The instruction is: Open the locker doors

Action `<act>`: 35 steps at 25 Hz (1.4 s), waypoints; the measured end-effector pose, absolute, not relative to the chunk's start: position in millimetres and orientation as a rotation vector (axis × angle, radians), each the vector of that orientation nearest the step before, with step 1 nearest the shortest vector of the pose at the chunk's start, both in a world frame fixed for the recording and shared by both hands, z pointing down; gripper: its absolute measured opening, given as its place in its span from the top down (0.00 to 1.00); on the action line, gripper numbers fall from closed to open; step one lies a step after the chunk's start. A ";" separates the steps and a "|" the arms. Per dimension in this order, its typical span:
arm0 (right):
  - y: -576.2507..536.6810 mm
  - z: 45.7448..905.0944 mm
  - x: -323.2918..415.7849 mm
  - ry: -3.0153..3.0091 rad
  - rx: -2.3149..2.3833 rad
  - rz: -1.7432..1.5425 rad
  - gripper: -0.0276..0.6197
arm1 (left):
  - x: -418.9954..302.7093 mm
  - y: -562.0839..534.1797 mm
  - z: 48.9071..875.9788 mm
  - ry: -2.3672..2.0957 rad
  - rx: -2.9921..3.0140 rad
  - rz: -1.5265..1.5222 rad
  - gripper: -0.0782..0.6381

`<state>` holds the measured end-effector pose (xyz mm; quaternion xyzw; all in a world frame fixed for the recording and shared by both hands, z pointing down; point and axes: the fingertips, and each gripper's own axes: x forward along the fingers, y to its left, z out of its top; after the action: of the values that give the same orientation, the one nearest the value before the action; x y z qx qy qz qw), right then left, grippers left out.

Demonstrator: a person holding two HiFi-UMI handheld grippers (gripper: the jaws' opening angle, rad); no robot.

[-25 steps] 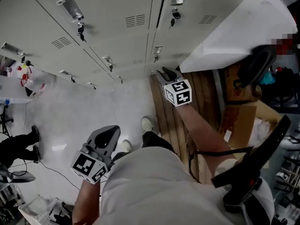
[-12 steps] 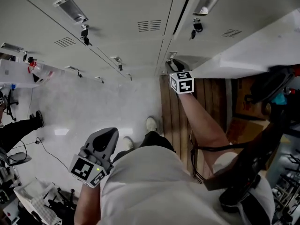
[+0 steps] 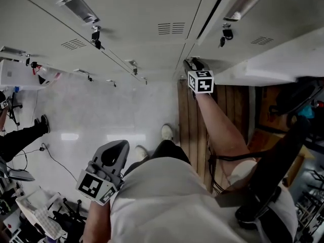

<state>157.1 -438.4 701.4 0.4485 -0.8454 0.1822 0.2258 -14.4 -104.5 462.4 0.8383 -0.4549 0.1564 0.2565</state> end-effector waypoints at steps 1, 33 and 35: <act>-440.0 701.5 156.1 -2.332 1.243 0.510 0.77 | -16.6 -104.1 462.8 -1.238 2.271 0.428 0.88; -335.1 702.1 213.0 -2.259 1.316 0.560 0.78 | 8.0 -85.5 448.5 -1.103 2.411 0.430 0.88; -325.9 703.0 220.0 -2.250 1.321 0.565 0.78 | 12.7 -84.5 447.3 -1.087 2.425 0.433 0.88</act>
<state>220.0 -325.9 703.0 0.4810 -0.8195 0.2057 0.2337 12.7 -84.5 447.3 0.8781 -0.3935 0.1567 0.2227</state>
